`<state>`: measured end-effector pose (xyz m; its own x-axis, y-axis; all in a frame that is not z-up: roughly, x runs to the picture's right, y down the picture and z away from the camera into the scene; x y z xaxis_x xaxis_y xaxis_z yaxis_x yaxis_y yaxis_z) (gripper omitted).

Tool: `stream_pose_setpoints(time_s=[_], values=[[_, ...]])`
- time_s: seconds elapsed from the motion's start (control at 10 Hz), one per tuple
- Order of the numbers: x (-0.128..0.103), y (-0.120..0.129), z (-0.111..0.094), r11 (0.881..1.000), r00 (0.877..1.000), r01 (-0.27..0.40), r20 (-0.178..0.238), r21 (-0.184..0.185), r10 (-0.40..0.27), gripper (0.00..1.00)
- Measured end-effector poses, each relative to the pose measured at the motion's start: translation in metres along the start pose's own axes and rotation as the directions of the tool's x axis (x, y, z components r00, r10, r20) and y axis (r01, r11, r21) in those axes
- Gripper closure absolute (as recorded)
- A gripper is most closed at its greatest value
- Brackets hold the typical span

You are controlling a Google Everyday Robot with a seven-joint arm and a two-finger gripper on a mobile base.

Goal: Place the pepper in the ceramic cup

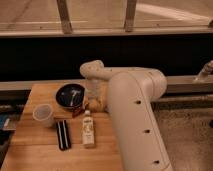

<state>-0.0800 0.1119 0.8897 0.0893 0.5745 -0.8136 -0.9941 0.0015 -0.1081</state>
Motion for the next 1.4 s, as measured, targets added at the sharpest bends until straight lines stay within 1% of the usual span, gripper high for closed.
stream_pose_setpoints(time_s=[0.1, 0.3, 0.7, 0.9, 1.1, 1.2, 1.4], values=[[-0.002, 0.002, 0.0, 1.0, 1.0, 0.002, 0.0, 0.0, -0.002, 0.35], [-0.006, 0.016, -0.003, 1.0, 1.0, 0.023, 0.007, -0.005, -0.023, 0.35], [-0.011, 0.037, -0.001, 0.998, 0.998, 0.058, 0.01, -0.029, -0.057, 0.35], [-0.017, 0.056, -0.002, 0.995, 0.996, 0.087, 0.023, -0.051, -0.086, 0.35], [-0.021, 0.074, -0.004, 0.991, 0.993, 0.115, 0.031, -0.063, -0.113, 0.35], [-0.018, 0.081, -0.001, 0.99, 0.992, 0.127, 0.019, -0.066, -0.126, 0.35], [-0.015, 0.08, 0.003, 0.989, 0.992, 0.129, 0.0, -0.07, -0.129, 0.35]])
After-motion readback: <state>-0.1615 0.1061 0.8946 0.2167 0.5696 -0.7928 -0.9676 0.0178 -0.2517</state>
